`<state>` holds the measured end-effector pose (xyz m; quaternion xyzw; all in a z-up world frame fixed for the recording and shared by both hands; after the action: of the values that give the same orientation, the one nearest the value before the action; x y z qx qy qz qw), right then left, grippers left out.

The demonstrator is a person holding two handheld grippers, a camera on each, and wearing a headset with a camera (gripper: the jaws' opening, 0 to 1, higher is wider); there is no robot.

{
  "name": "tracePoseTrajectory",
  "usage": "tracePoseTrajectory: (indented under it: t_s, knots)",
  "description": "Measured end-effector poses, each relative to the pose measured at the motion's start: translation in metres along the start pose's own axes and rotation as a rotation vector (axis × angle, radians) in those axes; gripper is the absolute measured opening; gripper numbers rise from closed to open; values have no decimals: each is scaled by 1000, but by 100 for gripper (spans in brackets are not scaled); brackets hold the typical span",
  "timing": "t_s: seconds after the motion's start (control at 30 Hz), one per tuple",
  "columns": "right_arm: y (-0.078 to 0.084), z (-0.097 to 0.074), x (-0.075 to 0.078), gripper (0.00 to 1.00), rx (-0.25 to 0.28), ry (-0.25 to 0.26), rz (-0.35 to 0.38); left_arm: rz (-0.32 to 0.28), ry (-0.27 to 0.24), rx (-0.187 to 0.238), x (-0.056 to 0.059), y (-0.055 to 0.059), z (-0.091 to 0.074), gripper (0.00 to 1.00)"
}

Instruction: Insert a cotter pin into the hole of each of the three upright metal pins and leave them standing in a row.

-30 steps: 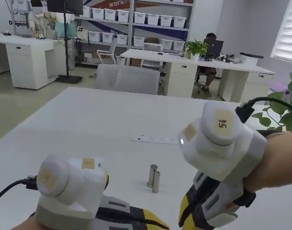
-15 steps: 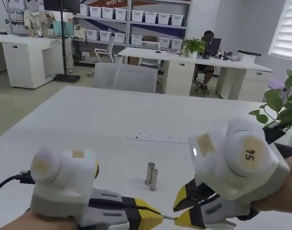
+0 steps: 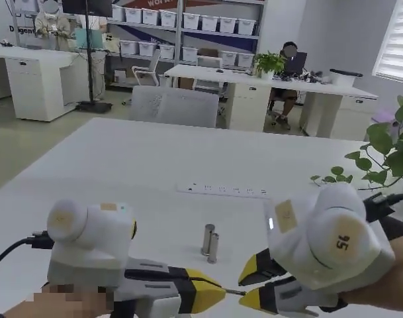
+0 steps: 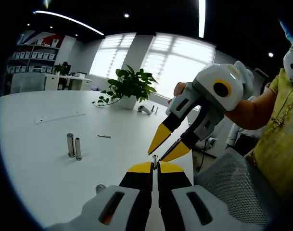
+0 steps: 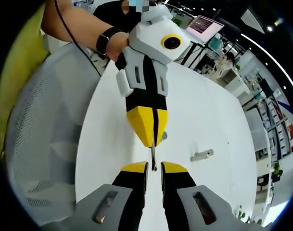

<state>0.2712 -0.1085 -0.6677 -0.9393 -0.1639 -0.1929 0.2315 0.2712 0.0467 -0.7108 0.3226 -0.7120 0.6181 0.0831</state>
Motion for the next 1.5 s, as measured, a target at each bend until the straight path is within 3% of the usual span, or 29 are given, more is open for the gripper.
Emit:
tracePoseTrajectory:
  t_s: [0.23, 0.63, 0.8, 0.97, 1.17, 1.5]
  knots:
    - [0, 8, 2, 9, -6, -1, -28, -26, 4, 8, 0, 0, 1, 0]
    - [0, 8, 4, 6, -9, -50, 12, -38, 15, 18, 1, 0, 0, 1]
    - [0, 8, 1, 5, -17, -98, 23, 25, 22, 0, 4, 3, 1, 1]
    - [1, 7, -2, 4, -31, -198, 52, 126, 35, -40, 7, 9, 4, 2]
    - [2, 8, -4, 4, -52, -270, 57, 195, 46, -67, 11, 12, 8, 1]
    - [3, 10, -6, 4, -85, -341, 74, 283, 51, -107, 16, 16, 13, 1]
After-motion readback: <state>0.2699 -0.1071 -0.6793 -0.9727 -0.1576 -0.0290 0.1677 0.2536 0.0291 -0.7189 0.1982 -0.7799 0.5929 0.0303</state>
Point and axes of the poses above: the centre of the closed fingertips' face, and the gripper's own axes: z roughly forward along the fingers, x roughly to its right, y roughly out of its underside, the point moved 10 cm from there along -z, roughly backward along the fingers, and after that the axes turned 11 degrees about -z, right-handed, at the moved point
